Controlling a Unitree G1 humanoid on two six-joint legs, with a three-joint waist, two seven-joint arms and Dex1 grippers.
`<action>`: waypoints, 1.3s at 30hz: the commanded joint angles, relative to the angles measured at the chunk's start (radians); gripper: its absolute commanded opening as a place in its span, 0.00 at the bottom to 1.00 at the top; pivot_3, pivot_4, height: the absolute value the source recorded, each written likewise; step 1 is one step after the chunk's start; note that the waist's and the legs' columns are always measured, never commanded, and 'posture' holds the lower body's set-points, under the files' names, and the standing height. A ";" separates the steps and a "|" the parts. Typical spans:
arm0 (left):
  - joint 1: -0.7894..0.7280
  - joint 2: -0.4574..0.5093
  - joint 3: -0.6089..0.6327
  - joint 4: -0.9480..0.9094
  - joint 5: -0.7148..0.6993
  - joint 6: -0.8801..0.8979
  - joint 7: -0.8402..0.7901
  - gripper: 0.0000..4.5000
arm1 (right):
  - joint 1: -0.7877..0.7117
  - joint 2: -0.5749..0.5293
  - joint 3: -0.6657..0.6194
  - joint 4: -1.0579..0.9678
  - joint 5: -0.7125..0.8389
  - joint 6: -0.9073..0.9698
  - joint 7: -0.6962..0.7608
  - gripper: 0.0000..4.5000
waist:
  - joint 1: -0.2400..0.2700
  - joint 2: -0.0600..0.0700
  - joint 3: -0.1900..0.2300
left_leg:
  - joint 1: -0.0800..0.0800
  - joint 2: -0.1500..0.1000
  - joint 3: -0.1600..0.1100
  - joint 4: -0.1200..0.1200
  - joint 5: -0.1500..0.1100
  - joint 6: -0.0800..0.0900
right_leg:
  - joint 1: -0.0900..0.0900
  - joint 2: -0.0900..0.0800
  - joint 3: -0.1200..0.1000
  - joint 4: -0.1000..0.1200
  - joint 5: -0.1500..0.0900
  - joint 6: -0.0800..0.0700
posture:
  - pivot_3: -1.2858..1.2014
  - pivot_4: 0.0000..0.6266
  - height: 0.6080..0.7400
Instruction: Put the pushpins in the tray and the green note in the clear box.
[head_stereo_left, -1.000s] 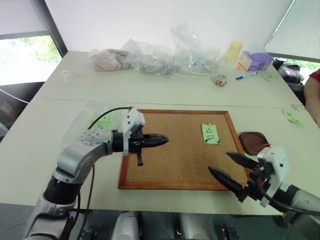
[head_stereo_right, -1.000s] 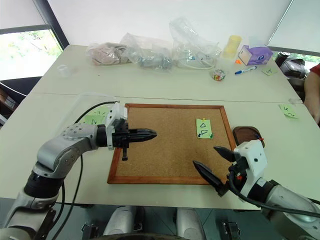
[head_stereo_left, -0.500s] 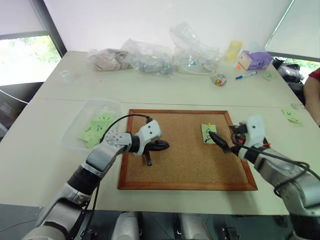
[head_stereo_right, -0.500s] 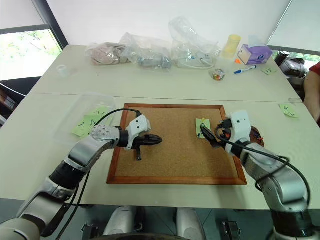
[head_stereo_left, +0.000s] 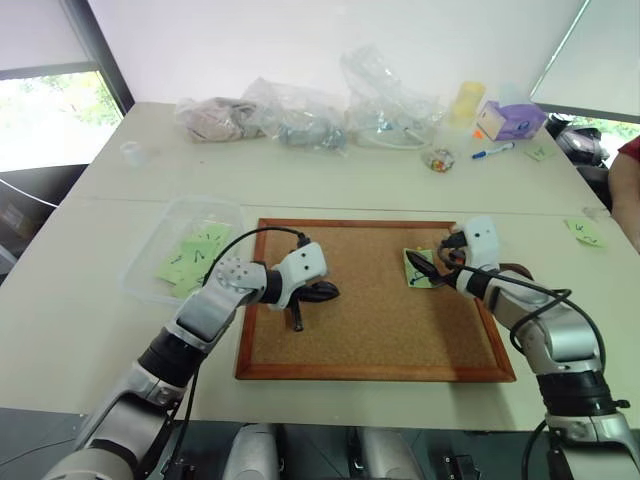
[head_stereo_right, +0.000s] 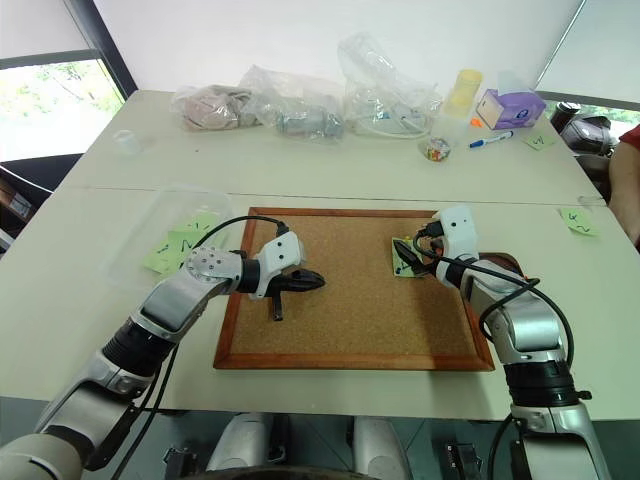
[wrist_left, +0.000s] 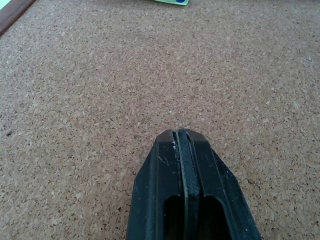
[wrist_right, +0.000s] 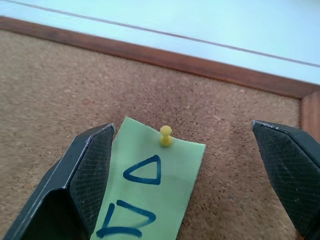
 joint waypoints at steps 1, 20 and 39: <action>0.023 -0.001 -0.017 -0.002 0.020 0.016 0.004 0.00 | -0.038 0.011 -0.007 0.039 -0.037 -0.045 0.026 0.94 | 0.000 0.000 0.000 | 0.000 0.000 0.000 0.000 0.000 0.000 | 0.000 0.000 0.000 0.000 0.000 0.000 | 0.52 0.24 0.98; 0.045 0.009 -0.032 -0.014 0.049 0.027 0.011 0.00 | -0.025 0.059 -0.054 0.043 -0.087 -0.111 0.071 0.04 | -0.001 0.003 -0.002 | 0.000 0.000 0.000 0.000 0.000 0.000 | 0.000 0.000 0.000 0.000 0.000 0.000 | 0.52 0.24 0.98; 0.045 0.002 -0.049 0.001 0.072 0.036 -0.001 0.00 | 0.006 0.113 -0.162 -0.017 -0.036 -0.177 0.052 0.04 | -0.001 0.005 -0.003 | 0.001 0.000 0.000 0.000 0.000 0.000 | 0.001 0.000 0.000 0.000 0.000 0.001 | 0.52 0.24 0.98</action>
